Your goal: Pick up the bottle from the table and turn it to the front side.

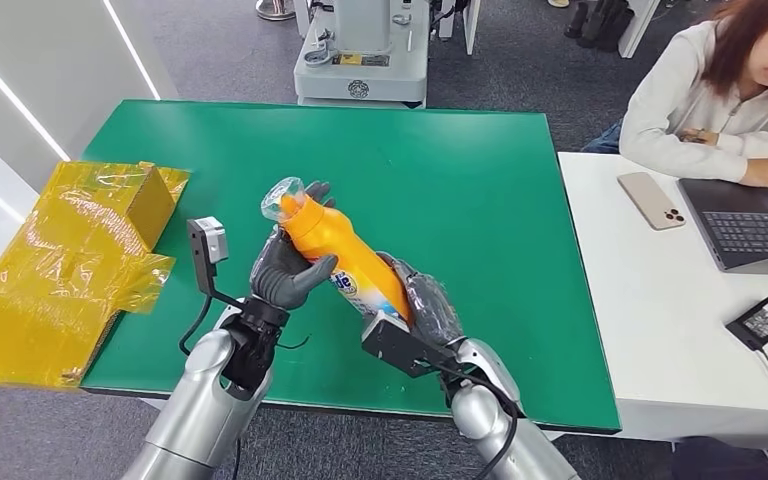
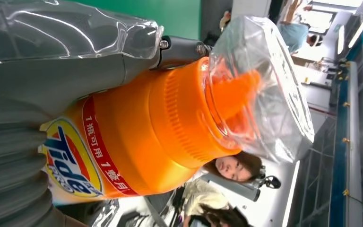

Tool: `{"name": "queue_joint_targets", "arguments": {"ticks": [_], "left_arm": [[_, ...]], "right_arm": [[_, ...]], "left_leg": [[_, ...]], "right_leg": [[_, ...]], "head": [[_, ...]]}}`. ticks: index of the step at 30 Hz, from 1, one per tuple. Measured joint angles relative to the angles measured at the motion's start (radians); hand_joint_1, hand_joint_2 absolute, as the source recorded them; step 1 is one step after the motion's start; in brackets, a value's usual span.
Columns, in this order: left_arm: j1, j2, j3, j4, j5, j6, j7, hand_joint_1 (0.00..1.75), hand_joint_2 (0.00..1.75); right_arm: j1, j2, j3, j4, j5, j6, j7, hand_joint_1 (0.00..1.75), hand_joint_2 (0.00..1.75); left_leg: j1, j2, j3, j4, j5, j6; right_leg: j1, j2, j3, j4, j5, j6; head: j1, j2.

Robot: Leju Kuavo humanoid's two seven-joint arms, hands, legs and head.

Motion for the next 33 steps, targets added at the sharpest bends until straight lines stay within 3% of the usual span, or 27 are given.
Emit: {"name": "queue_joint_targets", "arguments": {"ticks": [13, 17, 20, 21, 24, 33], "left_arm": [[0.032, 0.010, -0.021, 0.059, 0.023, -0.048, -0.011, 0.00, 1.75], [0.033, 0.011, -0.021, 0.065, 0.021, -0.053, -0.011, 0.70, 1.75], [0.033, 0.011, -0.021, 0.067, 0.021, -0.053, -0.011, 0.93, 1.75], [0.033, 0.010, -0.021, 0.069, 0.021, -0.053, -0.011, 0.93, 1.75], [0.024, 0.006, -0.021, 0.086, 0.021, -0.051, -0.011, 0.62, 1.75], [0.007, -0.005, -0.021, 0.116, 0.027, -0.052, -0.008, 0.31, 1.75]], "right_arm": [[-0.030, 0.004, -0.052, 0.080, 0.043, -0.033, 0.000, 1.75, 1.75], [-0.029, 0.004, -0.055, 0.088, 0.043, -0.044, -0.007, 1.75, 1.75], [-0.029, 0.004, -0.055, 0.090, 0.043, -0.046, -0.008, 1.75, 1.75], [-0.029, 0.004, -0.057, 0.092, 0.045, -0.048, -0.008, 1.75, 1.75], [-0.024, 0.004, -0.070, 0.096, 0.057, -0.054, -0.004, 1.74, 1.75], [-0.019, 0.004, -0.075, 0.099, 0.060, -0.054, 0.001, 1.74, 1.75]], "left_leg": [[0.000, 0.000, 0.000, 0.000, 0.000, 0.000], [0.000, 0.000, 0.000, 0.000, 0.000, 0.000], [0.000, 0.000, 0.000, 0.000, 0.000, 0.000], [0.000, 0.000, 0.000, 0.000, 0.000, 0.000], [0.000, 0.000, 0.000, 0.000, 0.000, 0.000], [0.000, 0.000, 0.000, 0.000, 0.000, 0.000]], "right_leg": [[0.000, 0.000, 0.000, 0.000, 0.000, 0.000], [0.000, 0.000, 0.000, 0.000, 0.000, 0.000], [0.000, 0.000, 0.000, 0.000, 0.000, 0.000], [0.000, 0.000, 0.000, 0.000, 0.000, 0.000], [0.000, 0.000, 0.000, 0.000, 0.000, 0.000], [0.000, 0.000, -0.001, 0.000, 0.000, 0.000]], "head": [[0.000, 0.000], [0.000, 0.000], [0.000, 0.000], [0.000, 0.000], [0.000, 0.000], [0.000, 0.000]]}}
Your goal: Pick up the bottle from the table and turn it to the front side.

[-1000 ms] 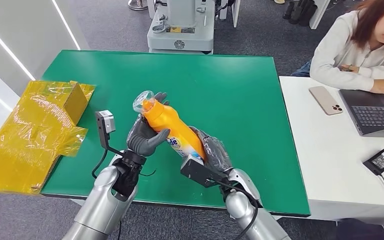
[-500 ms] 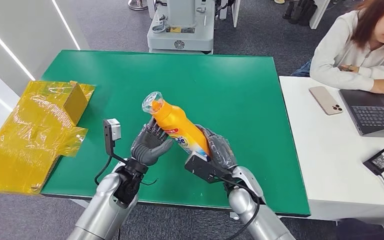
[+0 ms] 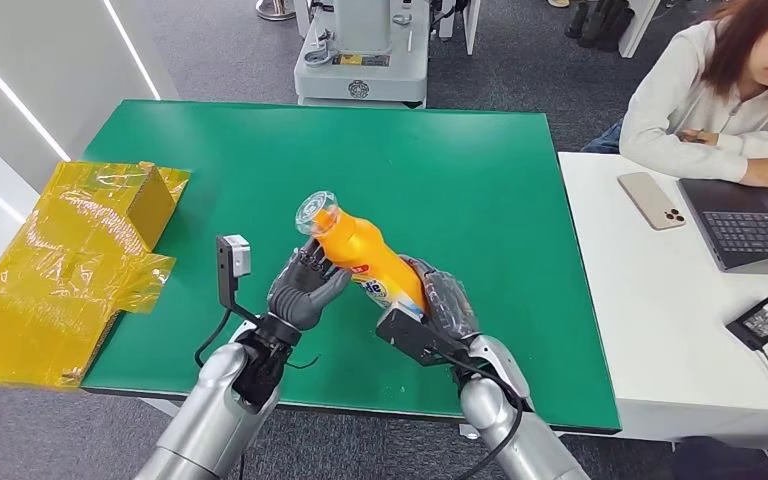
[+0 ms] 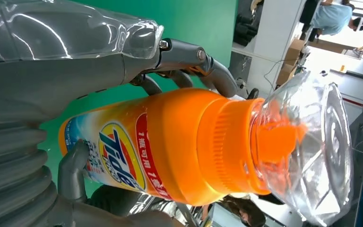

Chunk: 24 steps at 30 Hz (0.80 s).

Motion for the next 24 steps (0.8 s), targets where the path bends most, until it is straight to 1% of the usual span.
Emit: {"name": "queue_joint_targets", "arguments": {"ticks": [2, 4, 8, 9, 12, 14, 15, 18, 19, 24], "left_arm": [[-0.005, -0.005, 0.000, 0.010, 0.002, -0.004, 0.001, 0.28, 1.75], [-0.011, -0.011, 0.000, 0.022, 0.005, -0.011, 0.000, 0.30, 1.75], [-0.022, -0.024, 0.000, 0.043, 0.006, -0.016, -0.002, 0.50, 1.75], [-0.025, -0.026, 0.000, 0.047, 0.006, -0.015, -0.002, 0.48, 1.75], [-0.032, -0.033, 0.000, 0.059, 0.003, -0.008, -0.002, 0.35, 1.75], [-0.037, -0.039, -0.001, 0.065, -0.004, 0.001, -0.002, 0.34, 1.75], [-0.038, -0.041, -0.002, 0.067, -0.009, 0.006, -0.002, 0.31, 1.75], [-0.040, -0.045, -0.007, 0.070, -0.024, 0.020, -0.007, 0.05, 1.75], [-0.040, -0.045, -0.010, 0.070, -0.031, 0.026, -0.012, 0.00, 1.75], [-0.041, -0.054, -0.021, 0.070, -0.068, 0.067, -0.034, 0.00, 1.75]], "right_arm": [[-0.001, 0.000, -0.001, 0.004, 0.003, 0.000, -0.001, 1.75, 1.75], [-0.001, 0.000, -0.003, 0.010, 0.005, 0.000, -0.003, 1.75, 1.75], [-0.001, 0.000, -0.008, 0.019, 0.005, 0.000, -0.003, 1.75, 1.75], [-0.001, 0.000, -0.011, 0.020, 0.005, 0.000, -0.003, 1.75, 1.75], [0.000, 0.000, -0.018, 0.024, 0.003, -0.002, -0.001, 1.75, 1.75], [0.002, 0.000, -0.021, 0.026, -0.001, -0.007, 0.000, 1.75, 1.75], [0.004, 0.000, -0.023, 0.026, -0.003, -0.011, 0.000, 1.75, 1.75], [0.012, 0.000, -0.025, 0.026, -0.005, -0.022, 0.000, 1.75, 1.75], [0.015, 0.000, -0.026, 0.026, -0.006, -0.026, 0.000, 1.75, 1.75], [0.035, 0.000, -0.031, 0.002, -0.035, -0.057, -0.006, 1.75, 1.75]], "left_leg": [[0.000, 0.000, 0.000, 0.000, 0.000, 0.000], [0.000, 0.000, 0.000, 0.000, 0.000, 0.000], [0.000, 0.000, 0.000, 0.000, 0.000, 0.000], [0.000, 0.000, 0.000, 0.000, 0.000, 0.000], [0.000, 0.000, 0.000, 0.000, 0.000, 0.000], [0.000, 0.000, 0.000, 0.000, 0.000, 0.000], [0.000, 0.000, 0.000, 0.000, 0.000, 0.000], [0.000, 0.000, 0.000, 0.000, 0.000, 0.000], [0.000, 0.000, 0.000, 0.000, 0.000, 0.000], [0.000, 0.000, 0.000, 0.000, 0.000, 0.000]], "right_leg": [[0.000, 0.000, 0.000, 0.000, 0.000, 0.000], [0.000, 0.000, 0.000, 0.000, 0.000, 0.000], [0.000, 0.000, 0.000, 0.000, 0.000, 0.000], [0.000, 0.000, 0.000, 0.000, 0.000, 0.000], [0.000, 0.000, 0.000, 0.000, 0.000, 0.000], [0.000, 0.000, 0.000, 0.000, 0.000, 0.000], [0.000, 0.000, 0.000, 0.000, 0.000, 0.000], [0.000, 0.000, 0.000, 0.000, 0.000, 0.000], [0.000, 0.000, 0.000, 0.000, 0.000, 0.000], [0.000, 0.000, 0.000, 0.000, 0.000, 0.000]], "head": [[0.000, 0.000], [0.000, 0.000], [0.000, 0.000], [0.000, 0.000], [0.000, 0.000], [0.000, 0.000], [0.000, 0.000], [0.000, 0.000], [0.000, 0.000], [0.000, 0.000]]}}
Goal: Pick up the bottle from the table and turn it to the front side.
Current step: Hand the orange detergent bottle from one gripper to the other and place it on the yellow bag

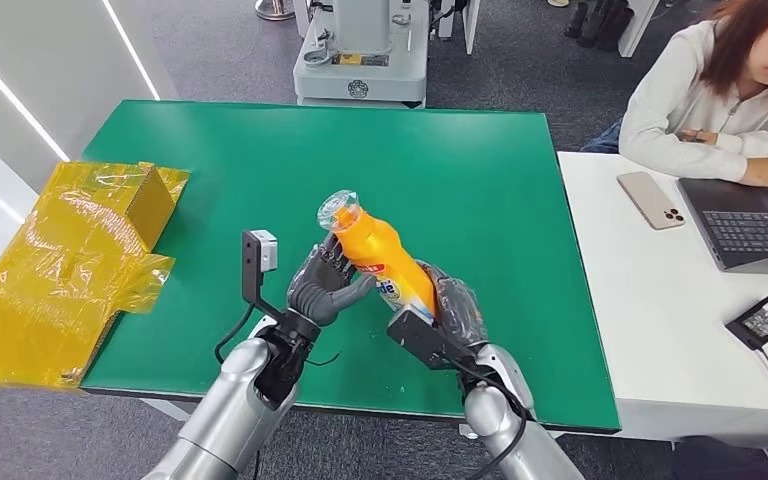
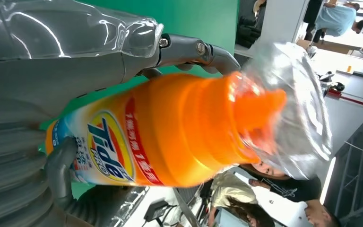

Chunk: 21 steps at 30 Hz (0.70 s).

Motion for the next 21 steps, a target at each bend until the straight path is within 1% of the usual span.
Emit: {"name": "queue_joint_targets", "arguments": {"ticks": [7, 13, 16, 21], "left_arm": [[0.000, -0.009, -0.009, 0.000, -0.008, 0.012, -0.005, 0.00, 1.75], [0.000, -0.018, -0.027, -0.004, -0.041, 0.070, -0.037, 0.00, 1.75], [0.000, -0.022, -0.038, -0.008, -0.041, 0.083, -0.043, 0.00, 1.75], [-0.002, -0.035, -0.058, -0.009, -0.034, 0.084, -0.045, 0.00, 1.75]], "right_arm": [[0.006, 0.000, -0.001, -0.026, -0.014, -0.010, -0.002, 1.75, 1.75], [0.016, 0.004, -0.003, -0.053, -0.050, -0.028, -0.014, 1.75, 1.75], [0.009, 0.015, -0.008, -0.067, -0.070, -0.033, -0.026, 1.75, 1.75], [-0.029, 0.040, -0.009, -0.065, -0.080, -0.031, -0.029, 1.75, 1.75]], "left_leg": [[0.000, 0.000, 0.000, 0.000, 0.000, 0.000], [0.000, 0.000, 0.000, 0.000, 0.000, 0.000], [0.000, 0.000, 0.000, 0.000, 0.000, 0.000], [0.000, 0.000, 0.000, 0.000, 0.000, 0.000]], "right_leg": [[0.000, 0.000, 0.000, 0.000, 0.000, 0.000], [0.000, 0.000, 0.000, 0.000, 0.000, 0.000], [0.000, 0.000, 0.000, 0.000, 0.000, 0.000], [0.000, 0.000, 0.000, 0.000, 0.000, 0.000]], "head": [[0.000, 0.000], [0.000, 0.000], [0.000, 0.000], [0.000, 0.000]]}}
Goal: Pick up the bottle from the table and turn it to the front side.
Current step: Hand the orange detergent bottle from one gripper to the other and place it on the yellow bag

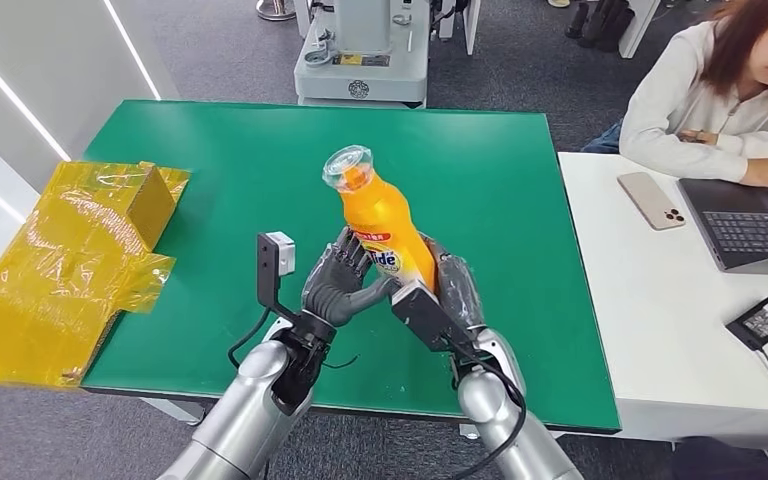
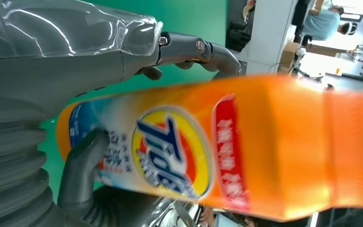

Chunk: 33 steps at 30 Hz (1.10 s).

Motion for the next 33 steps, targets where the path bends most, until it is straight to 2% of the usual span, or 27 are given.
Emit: {"name": "queue_joint_targets", "arguments": {"ticks": [20, 33], "left_arm": [[-0.010, -0.009, -0.013, -0.001, 0.013, 0.038, 0.008, 0.00, 1.75], [-0.009, -0.020, -0.023, -0.001, -0.071, 0.174, -0.033, 0.00, 1.75]], "right_arm": [[-0.074, 0.034, 0.000, 0.131, -0.007, 0.018, 0.015, 1.75, 1.75], [-0.106, 0.052, 0.000, 0.204, -0.009, 0.020, 0.010, 1.75, 1.75]], "left_leg": [[0.000, 0.000, 0.000, 0.000, 0.000, 0.000], [0.000, 0.000, 0.000, 0.000, 0.000, 0.000]], "right_leg": [[0.000, 0.000, 0.000, 0.000, 0.000, 0.000], [0.000, 0.000, 0.000, 0.000, 0.000, 0.000]], "head": [[0.000, 0.000], [0.000, 0.000]]}}
